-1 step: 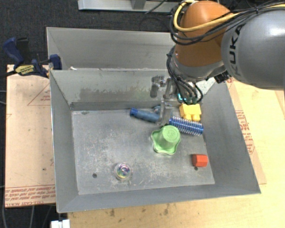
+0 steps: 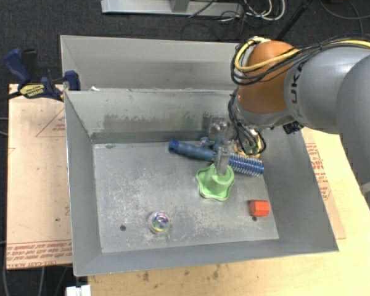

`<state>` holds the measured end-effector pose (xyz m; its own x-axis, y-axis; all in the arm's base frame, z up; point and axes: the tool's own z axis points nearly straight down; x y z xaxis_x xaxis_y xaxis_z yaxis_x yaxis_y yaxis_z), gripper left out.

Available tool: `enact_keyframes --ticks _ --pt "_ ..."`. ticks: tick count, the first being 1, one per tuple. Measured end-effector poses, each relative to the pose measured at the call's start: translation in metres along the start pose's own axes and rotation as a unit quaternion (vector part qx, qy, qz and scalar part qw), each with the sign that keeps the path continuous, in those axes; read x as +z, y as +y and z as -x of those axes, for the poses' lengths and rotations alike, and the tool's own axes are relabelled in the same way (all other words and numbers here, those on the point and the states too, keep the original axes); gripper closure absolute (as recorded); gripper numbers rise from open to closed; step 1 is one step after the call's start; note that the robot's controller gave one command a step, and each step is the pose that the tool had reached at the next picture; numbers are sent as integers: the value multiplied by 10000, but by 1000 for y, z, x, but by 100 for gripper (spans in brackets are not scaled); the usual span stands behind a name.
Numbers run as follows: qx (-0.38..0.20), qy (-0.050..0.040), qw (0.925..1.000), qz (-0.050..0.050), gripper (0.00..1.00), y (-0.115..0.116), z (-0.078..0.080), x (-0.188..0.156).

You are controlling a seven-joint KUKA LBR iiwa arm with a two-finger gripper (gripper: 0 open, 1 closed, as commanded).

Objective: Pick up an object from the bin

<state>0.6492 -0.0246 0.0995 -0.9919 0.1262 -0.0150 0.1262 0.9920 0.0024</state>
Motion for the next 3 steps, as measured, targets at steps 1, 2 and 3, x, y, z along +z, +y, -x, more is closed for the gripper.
enact_keyframes --ticks 1,2,3 --pt "634 51 9980 0 0 24 -3 29" --pt "638 31 9980 -2 100 23 -2 27" --pt "525 34 9986 1 100 34 -37 -119"
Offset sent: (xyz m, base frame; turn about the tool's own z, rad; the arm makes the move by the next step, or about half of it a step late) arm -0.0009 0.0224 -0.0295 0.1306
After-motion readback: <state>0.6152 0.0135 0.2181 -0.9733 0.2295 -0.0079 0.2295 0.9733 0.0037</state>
